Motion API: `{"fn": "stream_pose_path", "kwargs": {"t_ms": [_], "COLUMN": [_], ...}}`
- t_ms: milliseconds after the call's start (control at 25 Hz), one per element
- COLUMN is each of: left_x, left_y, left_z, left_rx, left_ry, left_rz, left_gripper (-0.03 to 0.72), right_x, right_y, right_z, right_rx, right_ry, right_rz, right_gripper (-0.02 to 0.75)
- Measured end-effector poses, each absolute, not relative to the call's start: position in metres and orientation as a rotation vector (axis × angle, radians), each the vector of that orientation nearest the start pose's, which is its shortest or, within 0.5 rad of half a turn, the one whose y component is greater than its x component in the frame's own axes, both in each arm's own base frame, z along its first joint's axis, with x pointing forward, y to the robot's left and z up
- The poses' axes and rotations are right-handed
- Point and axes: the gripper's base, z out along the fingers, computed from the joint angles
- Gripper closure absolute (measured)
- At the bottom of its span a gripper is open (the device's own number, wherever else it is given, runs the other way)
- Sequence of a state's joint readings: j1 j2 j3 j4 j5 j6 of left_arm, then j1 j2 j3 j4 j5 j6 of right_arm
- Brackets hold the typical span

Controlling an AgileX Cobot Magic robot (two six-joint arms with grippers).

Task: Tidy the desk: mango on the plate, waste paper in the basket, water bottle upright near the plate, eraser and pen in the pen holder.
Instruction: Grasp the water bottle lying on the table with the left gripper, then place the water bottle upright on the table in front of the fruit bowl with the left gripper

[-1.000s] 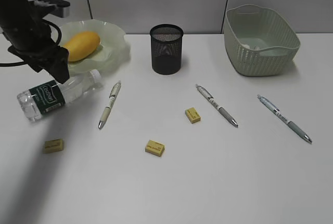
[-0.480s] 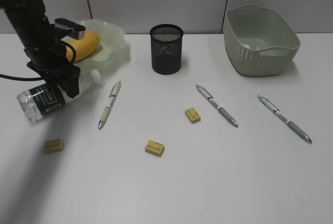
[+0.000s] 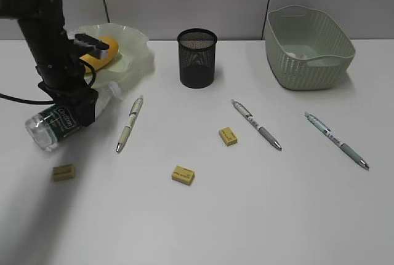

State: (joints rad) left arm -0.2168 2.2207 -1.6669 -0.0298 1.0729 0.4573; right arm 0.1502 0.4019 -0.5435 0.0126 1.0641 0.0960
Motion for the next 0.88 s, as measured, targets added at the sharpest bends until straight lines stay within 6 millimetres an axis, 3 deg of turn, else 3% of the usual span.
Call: {"fn": "stream_pose_path", "kwargs": {"t_ms": [160,360,560,720,880], "left_x": [0.426,0.424,0.423,0.429,0.428], "left_y": [-0.104,-0.106,-0.105,-0.109,-0.116], "left_z": [0.133,0.133,0.137,0.149,0.174], "left_rx": [1.059,1.079,1.099,1.034,0.945], "left_ry": [2.947,2.947,2.984,3.003,2.972], "left_rz": [-0.013,0.0,0.006,-0.042,-0.107], "left_gripper": [0.111,0.184,0.191,0.191,0.191], "right_x": [0.055,0.055,0.055,0.055,0.055], "right_y": [0.009,0.009,0.009,0.009,0.009], "right_z": [0.28,0.28,0.28,0.28,0.28], "right_rx": [-0.063,-0.063,-0.063,-0.063,-0.063], "right_ry": [2.409,2.409,2.409,2.409,2.409], "right_rz": [0.13,0.13,0.13,0.13,0.13], "right_gripper": [0.148,0.149,0.15,0.15,0.15]}}
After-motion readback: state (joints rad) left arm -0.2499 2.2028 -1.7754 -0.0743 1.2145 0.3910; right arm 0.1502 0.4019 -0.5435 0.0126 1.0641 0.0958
